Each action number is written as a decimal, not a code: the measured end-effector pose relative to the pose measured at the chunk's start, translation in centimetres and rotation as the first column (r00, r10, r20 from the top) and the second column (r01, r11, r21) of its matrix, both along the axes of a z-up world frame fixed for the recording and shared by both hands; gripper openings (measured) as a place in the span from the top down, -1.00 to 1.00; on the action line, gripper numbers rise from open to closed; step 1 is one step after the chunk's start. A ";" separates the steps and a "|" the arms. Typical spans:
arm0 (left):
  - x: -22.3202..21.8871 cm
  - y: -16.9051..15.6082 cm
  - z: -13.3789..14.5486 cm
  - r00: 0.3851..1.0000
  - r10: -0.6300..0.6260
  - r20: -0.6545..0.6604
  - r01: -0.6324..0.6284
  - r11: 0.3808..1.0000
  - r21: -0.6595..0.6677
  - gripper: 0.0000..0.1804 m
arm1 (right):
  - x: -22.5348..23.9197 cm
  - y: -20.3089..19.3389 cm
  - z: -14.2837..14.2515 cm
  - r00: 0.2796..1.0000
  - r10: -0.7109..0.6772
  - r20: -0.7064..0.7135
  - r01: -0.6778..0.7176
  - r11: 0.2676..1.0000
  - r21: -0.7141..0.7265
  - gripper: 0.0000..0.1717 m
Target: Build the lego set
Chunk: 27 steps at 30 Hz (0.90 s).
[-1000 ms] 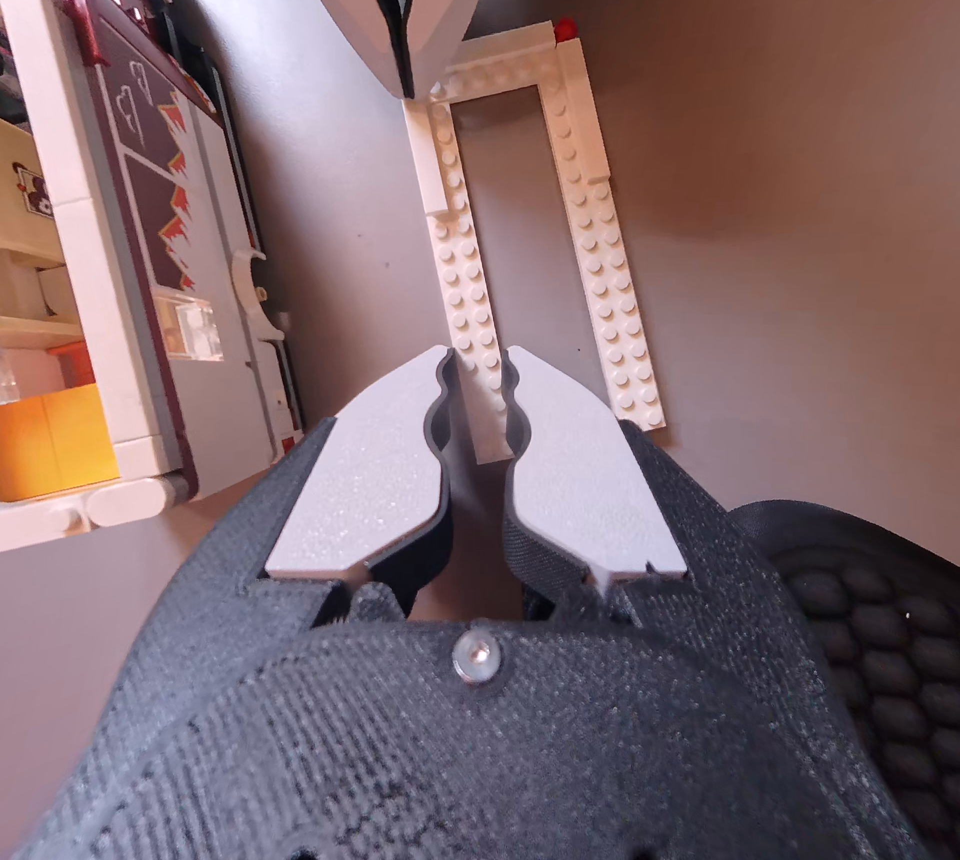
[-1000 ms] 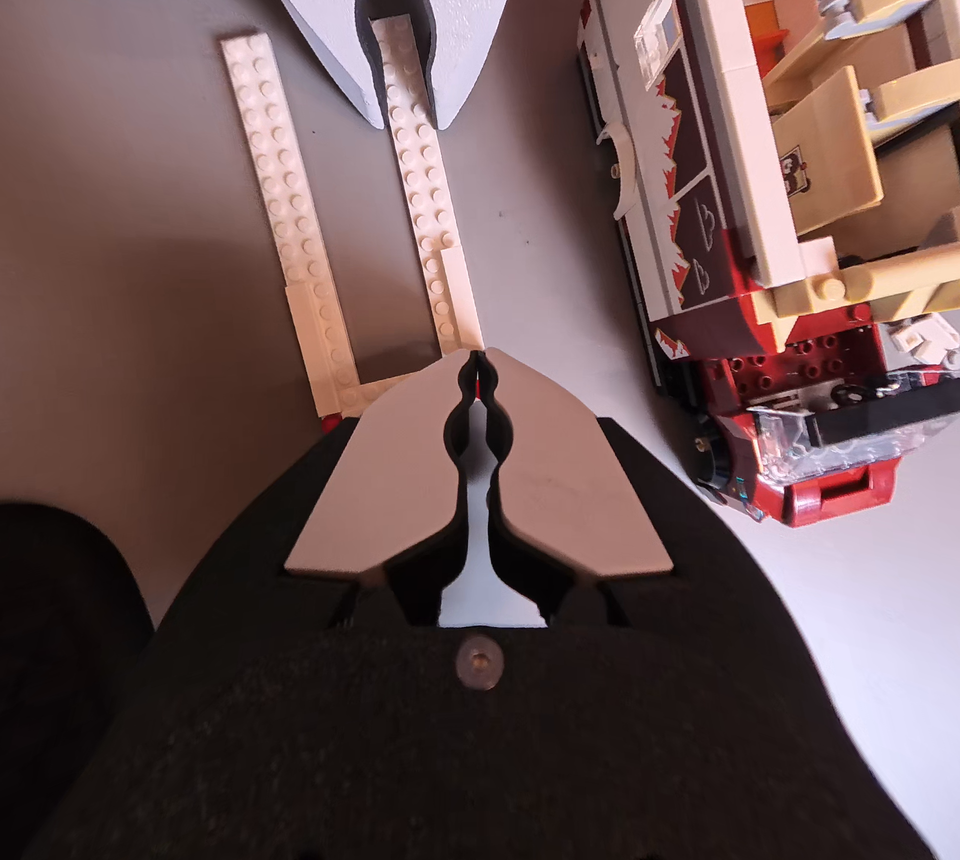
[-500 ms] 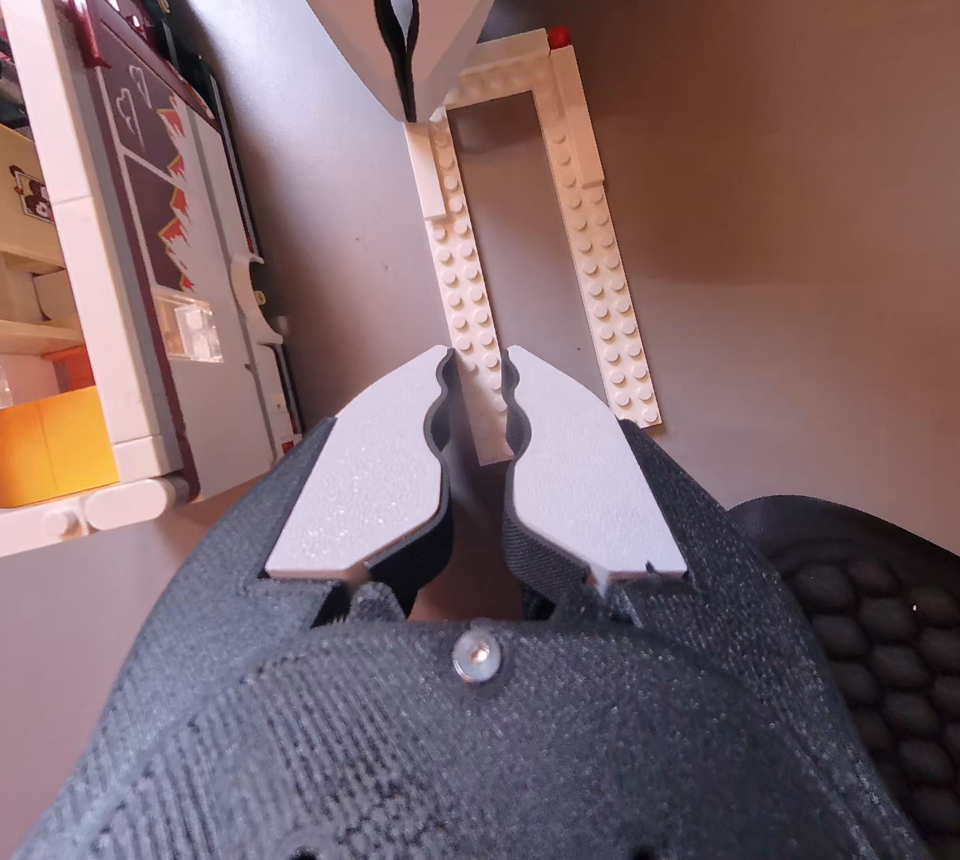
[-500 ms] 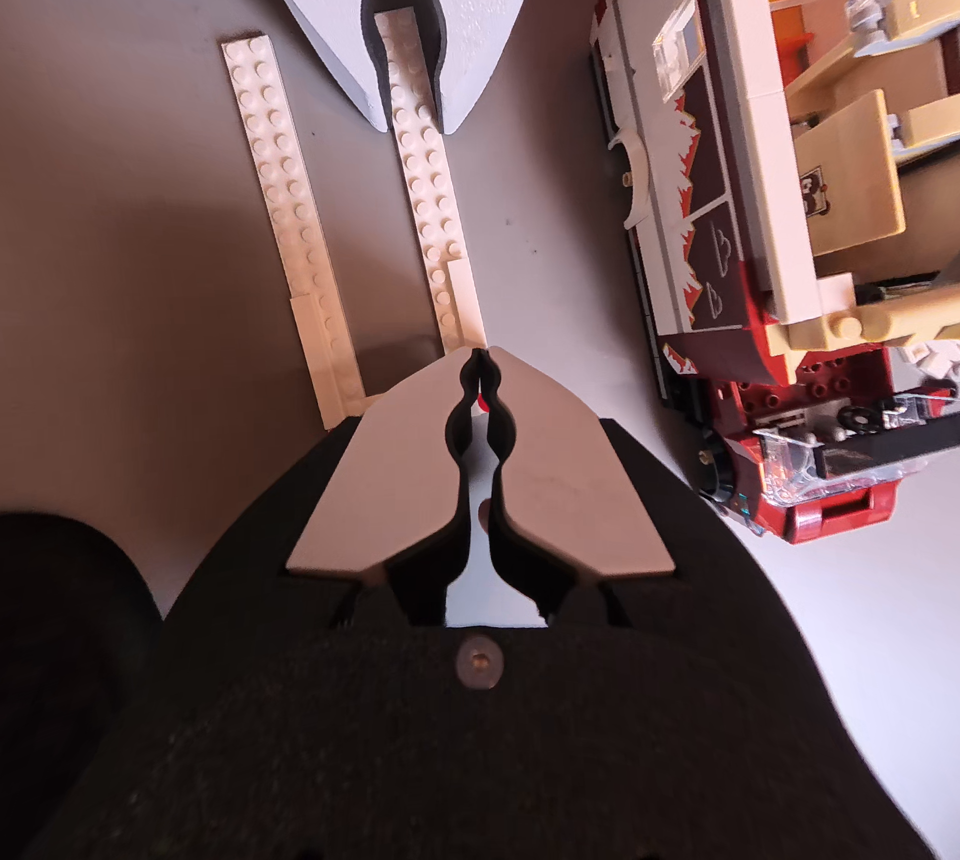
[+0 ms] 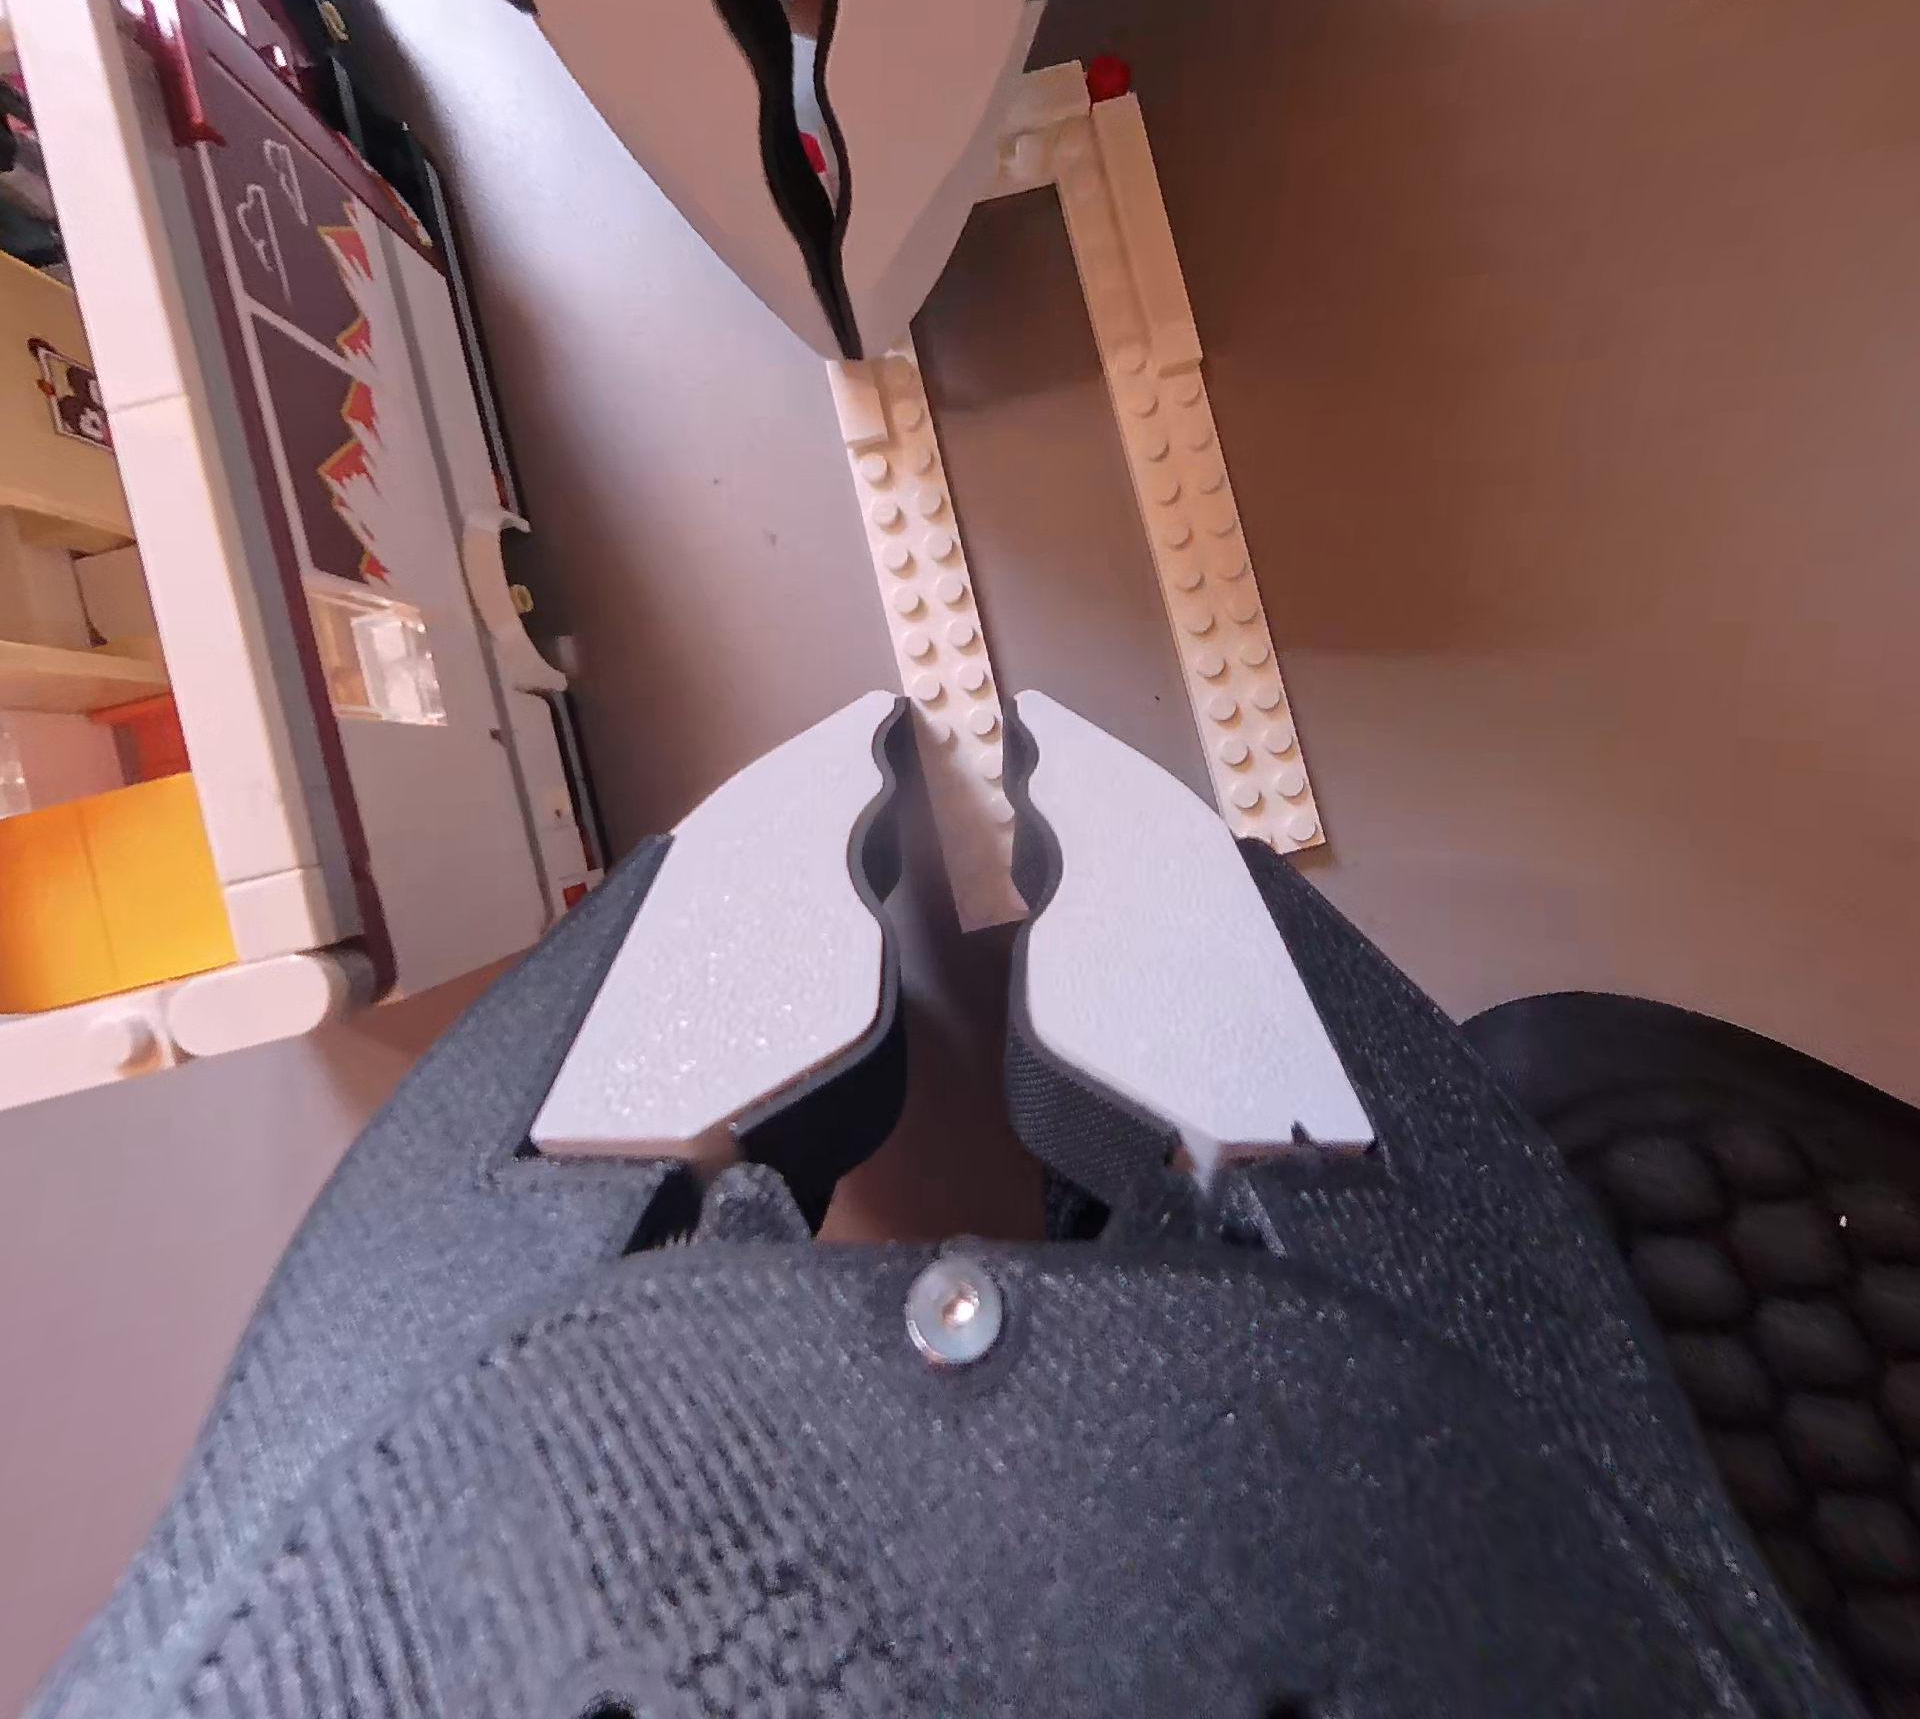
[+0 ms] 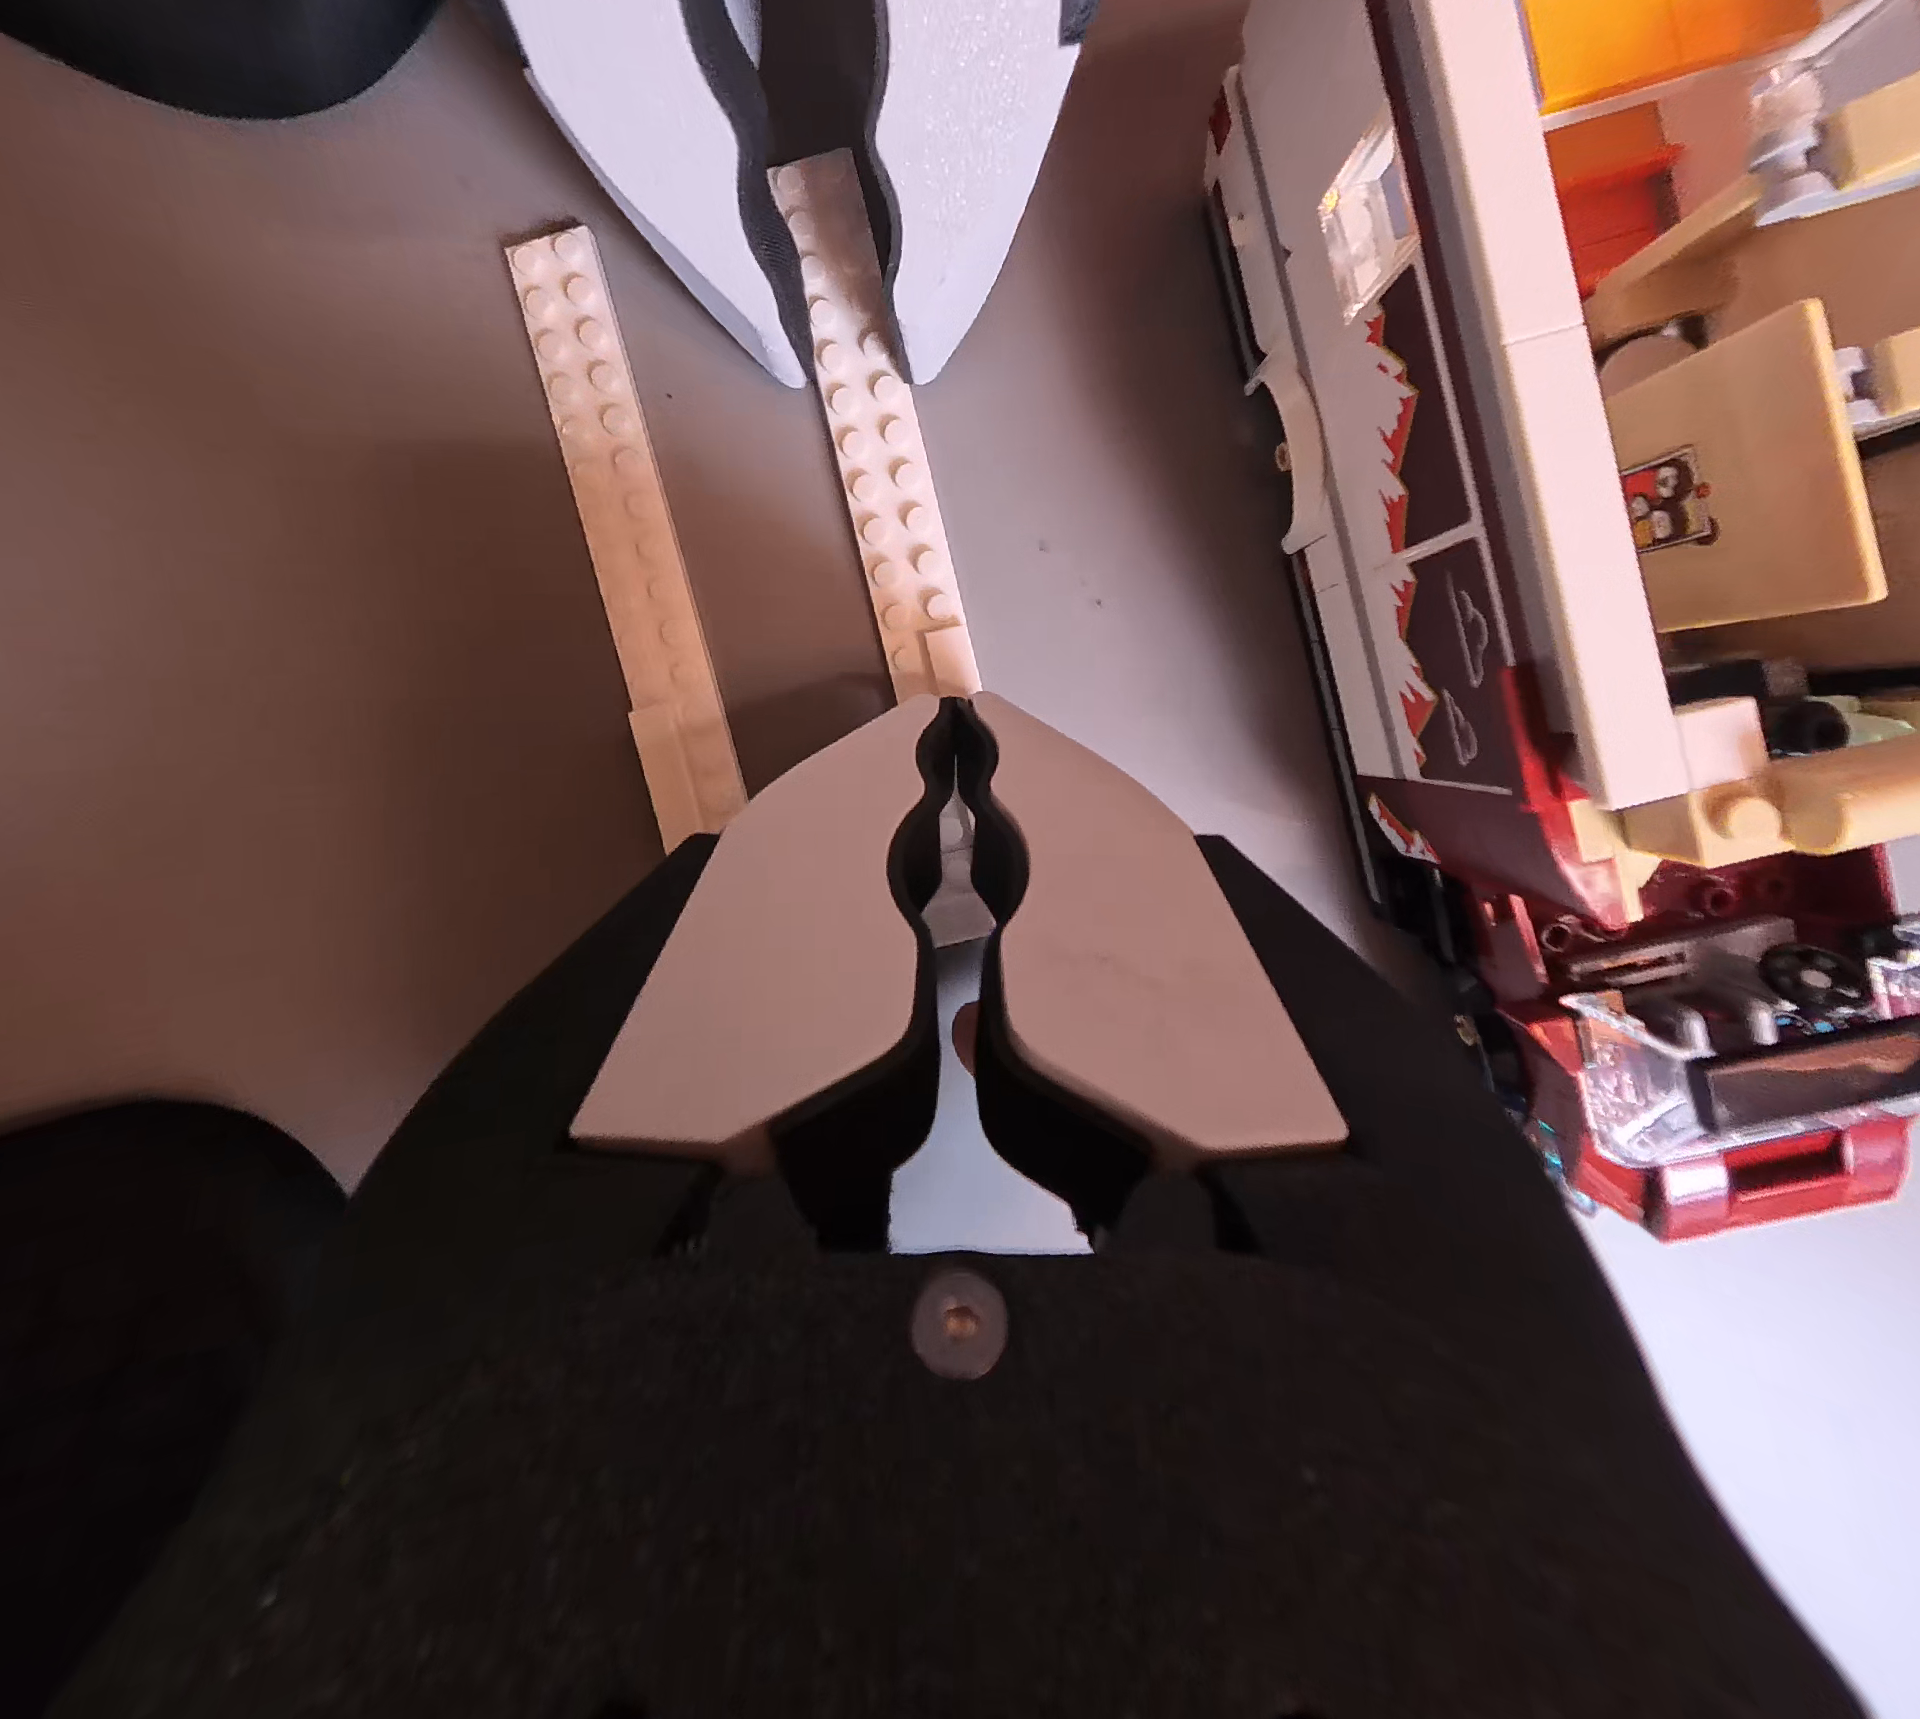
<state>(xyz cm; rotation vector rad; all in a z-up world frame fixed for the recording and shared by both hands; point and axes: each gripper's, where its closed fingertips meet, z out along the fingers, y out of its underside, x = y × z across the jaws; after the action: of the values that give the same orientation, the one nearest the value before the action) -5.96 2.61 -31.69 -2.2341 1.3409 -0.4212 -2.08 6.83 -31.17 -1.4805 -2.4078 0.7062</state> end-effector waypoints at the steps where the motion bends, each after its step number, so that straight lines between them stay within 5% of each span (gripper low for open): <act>1: 0.0 0.0 0.0 1.000 -0.001 0.000 0.001 1.000 0.000 0.81 | 0.0 0.0 0.0 1.000 -0.004 0.005 0.004 1.000 -0.005 1.00; 14: 0.0 0.0 0.0 1.000 0.011 0.017 -0.011 1.000 0.008 0.81 | -1.0 -0.7 -0.1 0.999 -0.033 0.033 0.034 0.999 -0.016 1.00; 21: 0.1 0.2 0.1 1.000 0.006 0.023 -0.007 0.998 0.067 0.82 | 1.2 1.9 2.2 0.969 -0.157 -0.192 0.154 0.988 -0.026 1.00; 22: 0.2 0.2 0.1 1.000 0.005 0.015 -0.007 0.997 0.082 0.82 | 2.3 2.0 1.8 0.975 -0.153 -0.164 0.151 0.988 -0.025 0.48; 23: 0.3 0.3 0.1 1.000 0.000 0.004 0.000 0.995 0.097 0.82 | 3.3 1.8 1.2 0.981 -0.151 -0.125 0.147 0.988 -0.042 0.38; 27: 0.6 0.4 0.2 0.999 -0.024 -0.025 0.028 0.988 0.152 0.82 | 4.0 1.5 -0.1 0.982 -0.148 -0.114 0.146 0.989 -0.025 0.42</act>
<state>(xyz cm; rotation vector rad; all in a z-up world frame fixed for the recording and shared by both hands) -5.33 3.03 -31.50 -2.1044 1.3679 -0.2929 1.93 8.36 -31.23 -1.5604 -2.1868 0.7579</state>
